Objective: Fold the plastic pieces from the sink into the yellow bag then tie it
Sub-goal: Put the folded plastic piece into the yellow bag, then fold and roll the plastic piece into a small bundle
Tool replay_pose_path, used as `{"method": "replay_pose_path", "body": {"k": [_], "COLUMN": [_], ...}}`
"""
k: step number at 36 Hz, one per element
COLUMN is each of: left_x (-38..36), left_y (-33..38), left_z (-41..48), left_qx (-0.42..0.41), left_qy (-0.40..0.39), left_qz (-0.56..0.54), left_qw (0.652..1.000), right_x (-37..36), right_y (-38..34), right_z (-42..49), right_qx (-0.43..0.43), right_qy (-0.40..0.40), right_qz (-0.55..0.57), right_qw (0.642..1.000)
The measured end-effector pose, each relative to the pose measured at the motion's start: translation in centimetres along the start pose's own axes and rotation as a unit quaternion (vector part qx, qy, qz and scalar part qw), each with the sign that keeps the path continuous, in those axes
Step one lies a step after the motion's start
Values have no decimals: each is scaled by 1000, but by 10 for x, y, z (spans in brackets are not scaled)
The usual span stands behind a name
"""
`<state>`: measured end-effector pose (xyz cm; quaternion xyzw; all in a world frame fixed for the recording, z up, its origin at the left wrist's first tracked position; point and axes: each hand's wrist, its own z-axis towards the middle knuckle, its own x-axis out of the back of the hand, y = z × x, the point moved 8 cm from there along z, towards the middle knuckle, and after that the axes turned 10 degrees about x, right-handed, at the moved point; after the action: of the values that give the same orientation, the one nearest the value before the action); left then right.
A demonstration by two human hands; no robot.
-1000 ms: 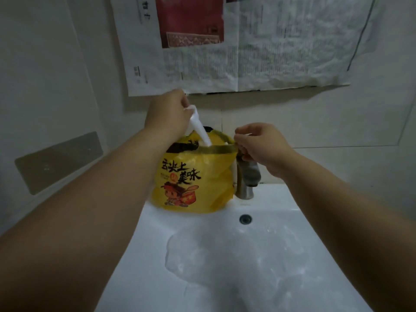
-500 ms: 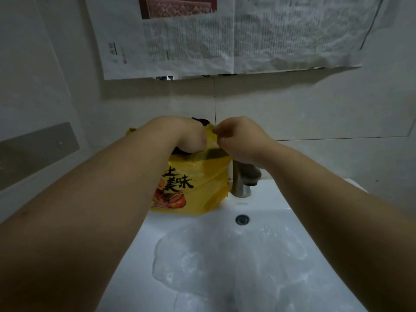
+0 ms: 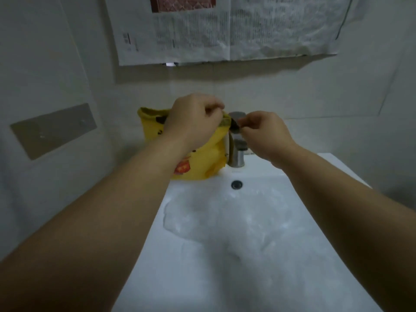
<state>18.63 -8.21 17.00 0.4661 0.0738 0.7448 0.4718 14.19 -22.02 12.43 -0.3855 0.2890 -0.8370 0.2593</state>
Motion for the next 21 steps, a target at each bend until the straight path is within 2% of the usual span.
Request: {"method": "replay_pose_path", "body": {"k": [3,8,10,13,16,18,21], "left_x": [-25,-96,-118,-145,-163,-167,-163], "left_y": [-3,-39,-54,-72,-79,-77,-76], "left_z": [-42,-105,-133,-163,-180,-178,-162], "left_qx": [29,155,191,224,247,238,226], "left_qy": [-26,-196,-240,-320,-406,-406,-334], "left_qz": [-42,-47,-24,-10,-5,-5,-15], "left_qw": [998,967,951,920,880,882,915], "right_x": [-2,-22,-32,-47,-60,-65,-69], "right_y": [14,56,74,92,103,103,100], "right_z": [-40,-95,-118,-154,-181,-181,-166], "right_qx": [-29,-90,-118,-161,-172,-160,-130], "right_qy": [-36,-134,-185,-307,-436,-443,-400], "right_qz": [-18,-84,-102,-121,-196,-205,-207], "right_qw": [999,983,970,930,862,858,883]}}
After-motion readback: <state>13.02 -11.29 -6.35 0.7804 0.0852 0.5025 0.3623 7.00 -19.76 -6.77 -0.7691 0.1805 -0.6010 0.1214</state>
